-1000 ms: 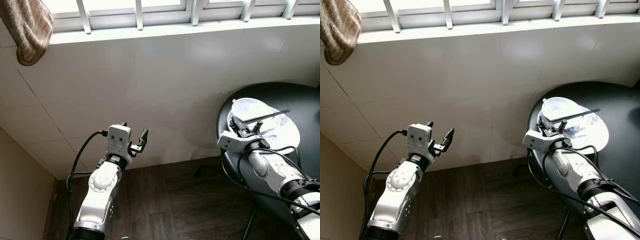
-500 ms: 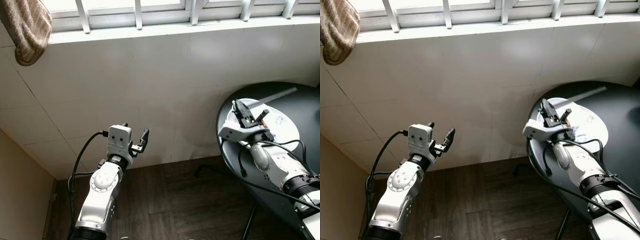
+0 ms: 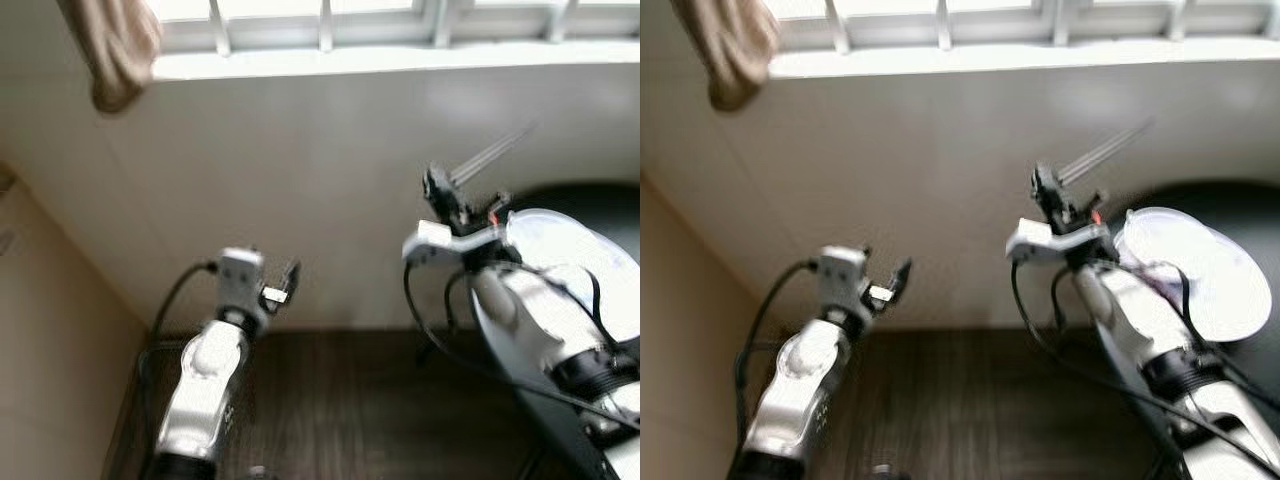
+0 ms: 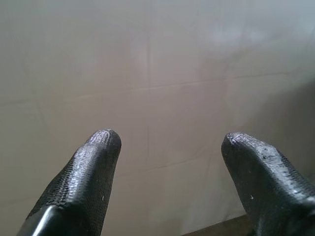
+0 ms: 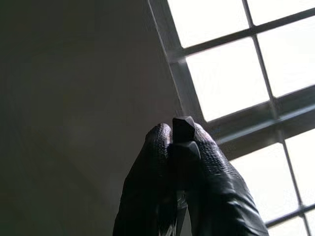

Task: Kitchen organization

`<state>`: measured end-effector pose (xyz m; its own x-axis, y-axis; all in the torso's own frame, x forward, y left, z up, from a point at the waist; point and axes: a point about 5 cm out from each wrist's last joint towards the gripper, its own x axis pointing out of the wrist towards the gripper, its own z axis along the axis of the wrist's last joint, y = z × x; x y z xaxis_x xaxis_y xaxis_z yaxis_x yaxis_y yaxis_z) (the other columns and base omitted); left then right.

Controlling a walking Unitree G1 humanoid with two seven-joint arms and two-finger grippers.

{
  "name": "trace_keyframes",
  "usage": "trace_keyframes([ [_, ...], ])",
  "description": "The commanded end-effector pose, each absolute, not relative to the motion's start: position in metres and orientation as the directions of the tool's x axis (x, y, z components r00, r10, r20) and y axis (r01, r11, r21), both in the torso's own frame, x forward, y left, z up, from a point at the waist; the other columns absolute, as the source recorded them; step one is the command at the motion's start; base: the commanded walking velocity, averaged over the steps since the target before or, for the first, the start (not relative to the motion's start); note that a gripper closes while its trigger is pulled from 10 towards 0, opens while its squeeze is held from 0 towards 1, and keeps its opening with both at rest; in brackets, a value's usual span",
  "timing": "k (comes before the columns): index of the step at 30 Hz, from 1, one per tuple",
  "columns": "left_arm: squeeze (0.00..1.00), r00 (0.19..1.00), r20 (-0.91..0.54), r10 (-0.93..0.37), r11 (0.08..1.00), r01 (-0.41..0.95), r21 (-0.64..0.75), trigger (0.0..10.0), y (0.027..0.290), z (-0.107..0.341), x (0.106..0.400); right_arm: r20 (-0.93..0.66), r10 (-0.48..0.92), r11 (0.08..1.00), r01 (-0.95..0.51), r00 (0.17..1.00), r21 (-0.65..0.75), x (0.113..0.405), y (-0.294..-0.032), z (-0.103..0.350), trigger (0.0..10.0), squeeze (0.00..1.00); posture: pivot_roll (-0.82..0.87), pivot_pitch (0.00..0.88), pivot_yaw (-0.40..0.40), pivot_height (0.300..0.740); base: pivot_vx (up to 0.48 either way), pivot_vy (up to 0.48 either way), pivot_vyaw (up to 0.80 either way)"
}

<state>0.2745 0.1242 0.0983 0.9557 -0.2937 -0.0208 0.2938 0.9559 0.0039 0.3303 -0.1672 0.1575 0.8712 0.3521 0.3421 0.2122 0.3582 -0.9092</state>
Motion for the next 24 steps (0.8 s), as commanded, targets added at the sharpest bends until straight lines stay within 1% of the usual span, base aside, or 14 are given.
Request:
trace_keyframes([
  [1, 0.00, 0.962, -0.035, -0.271, 0.963, 0.271, 0.009, 10.0, 0.132, 0.094, 0.274, 0.336, 0.361, 0.494, 0.128, 0.870, -0.860, 0.328, -0.153, 0.158, 0.0, 0.00, -0.15, 0.000, -0.022, 0.740, 0.000, 0.000, 0.80],
  [3, 0.00, 0.963, -0.034, -0.267, 0.963, 0.268, 0.011, 10.0, 0.132, 0.094, 0.274, 0.302, 0.362, 0.575, 0.044, 0.882, -0.817, 0.325, -0.146, 0.150, 0.0, 0.00, -0.15, 0.000, -0.022, 0.740, 0.000, 0.000, 0.80],
  [5, 0.00, 0.964, -0.032, -0.265, 0.964, 0.266, 0.012, 10.0, 0.132, 0.095, 0.274, 0.300, 0.385, 0.587, 0.019, 0.873, -0.809, 0.322, -0.141, 0.150, 0.0, 0.00, -0.15, 0.000, -0.022, 0.740, 0.000, 0.000, 0.80],
  [6, 0.00, 0.965, -0.031, -0.261, 0.965, 0.261, 0.014, 10.0, 0.133, 0.094, 0.273, 0.293, 0.425, 0.604, -0.028, 0.857, -0.796, 0.318, -0.132, 0.149, 0.0, 0.00, -0.15, 0.000, -0.022, 0.740, 0.000, 0.000, 0.80],
  [8, 0.00, 0.965, -0.031, -0.260, 0.965, 0.260, 0.015, 10.0, 0.133, 0.094, 0.273, 0.291, 0.438, 0.616, -0.048, 0.850, -0.786, 0.316, -0.128, 0.149, 0.0, 0.00, -0.15, 0.000, -0.022, 0.740, 0.000, 0.000, 0.80],
  [9, 0.00, 0.965, -0.031, -0.259, 0.966, 0.260, 0.017, 10.0, 0.133, 0.094, 0.273, 0.280, 0.458, 0.655, -0.107, 0.844, -0.748, 0.313, -0.121, 0.148, 0.0, 0.00, -0.15, 0.000, -0.022, 0.740, 0.000, 0.000, 0.80],
  [10, 0.00, 0.965, -0.031, -0.259, 0.966, 0.260, 0.018, 10.0, 0.133, 0.094, 0.273, 0.275, 0.465, 0.672, -0.135, 0.841, -0.728, 0.311, -0.118, 0.148, 0.0, 0.00, -0.15, 0.000, -0.022, 0.740, 0.000, 0.000, 0.80],
  [14, 0.00, 0.965, -0.031, -0.259, 0.966, 0.260, 0.020, 10.0, 0.134, 0.094, 0.273, 0.253, 0.484, 0.696, -0.194, 0.838, -0.691, 0.309, -0.112, 0.146, 0.0, 0.00, -0.14, 0.000, -0.021, 0.740, 0.000, 0.000, 0.80],
  [18, 0.00, 0.968, -0.028, -0.251, 0.968, 0.251, 0.024, 10.0, 0.135, 0.095, 0.274, 0.204, 0.470, 0.743, -0.259, 0.859, -0.618, 0.308, -0.112, 0.140, 0.0, 0.00, -0.14, 0.000, -0.021, 0.740, 0.000, 0.000, 0.80],
  [24, 0.00, 0.970, -0.027, -0.242, 0.970, 0.242, 0.029, 10.0, 0.137, 0.096, 0.275, 0.188, 0.457, 0.773, -0.284, 0.869, -0.568, 0.308, -0.112, 0.139, 0.0, 0.00, -0.14, 0.000, -0.016, 0.740, 0.000, 0.000, 0.80],
])
